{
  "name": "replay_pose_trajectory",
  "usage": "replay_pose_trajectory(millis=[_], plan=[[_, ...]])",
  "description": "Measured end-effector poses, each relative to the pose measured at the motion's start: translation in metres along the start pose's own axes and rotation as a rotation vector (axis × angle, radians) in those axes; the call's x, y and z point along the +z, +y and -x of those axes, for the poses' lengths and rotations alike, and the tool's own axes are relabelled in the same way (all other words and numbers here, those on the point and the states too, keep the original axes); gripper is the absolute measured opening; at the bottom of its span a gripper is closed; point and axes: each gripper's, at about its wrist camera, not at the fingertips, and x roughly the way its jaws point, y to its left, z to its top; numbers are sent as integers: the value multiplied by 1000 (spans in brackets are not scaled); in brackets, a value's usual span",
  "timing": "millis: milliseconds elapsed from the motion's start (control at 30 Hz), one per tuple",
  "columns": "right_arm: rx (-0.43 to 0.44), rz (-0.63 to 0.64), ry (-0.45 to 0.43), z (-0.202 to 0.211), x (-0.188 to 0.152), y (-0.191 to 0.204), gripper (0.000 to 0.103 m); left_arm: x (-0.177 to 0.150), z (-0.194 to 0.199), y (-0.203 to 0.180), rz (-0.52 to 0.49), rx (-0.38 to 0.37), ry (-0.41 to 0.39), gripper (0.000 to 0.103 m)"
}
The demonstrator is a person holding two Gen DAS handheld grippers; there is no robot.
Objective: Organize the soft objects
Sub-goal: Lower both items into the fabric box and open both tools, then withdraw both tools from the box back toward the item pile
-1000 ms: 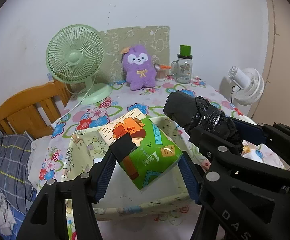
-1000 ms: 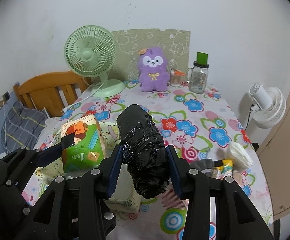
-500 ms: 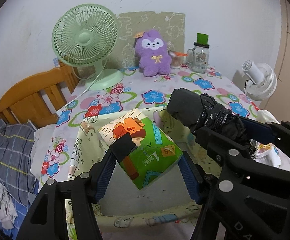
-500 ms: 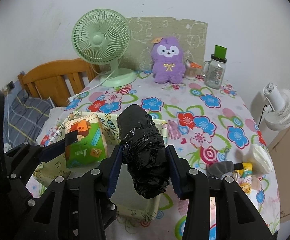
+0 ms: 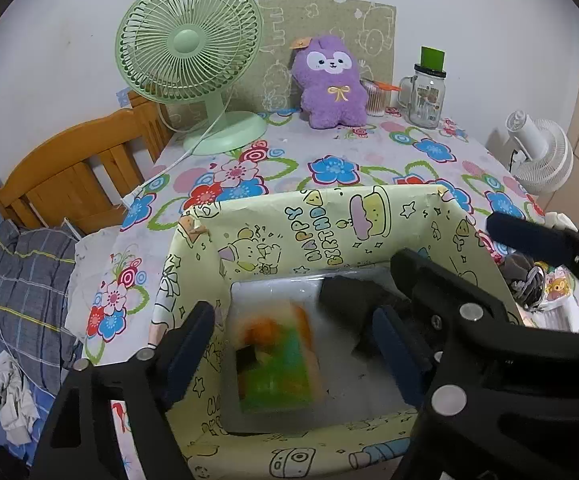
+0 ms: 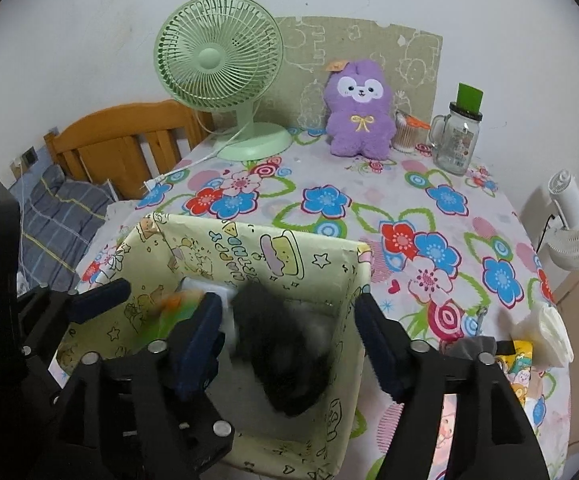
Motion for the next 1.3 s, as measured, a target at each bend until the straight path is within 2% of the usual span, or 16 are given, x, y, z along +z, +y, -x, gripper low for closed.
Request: replay_pose_trajectory(millis=[67, 233, 900, 1033, 1300], plan=[[-19, 11, -11, 1, 0, 0, 82, 0, 0, 0, 0, 1, 1, 90], [-38, 13, -17, 3, 0, -3, 83, 1, 3, -3, -7, -7, -4, 97], [-94, -26, -80, 49, -14, -30, 91, 0, 38, -40, -36, -14, -61, 98], [-95, -35, -96, 60, -18, -35, 92, -1, 46, -47, -38, -9, -73, 103], [-113, -52, -120, 79, -24, -47, 95, -3, 61, -61, -50, -6, -96, 103]])
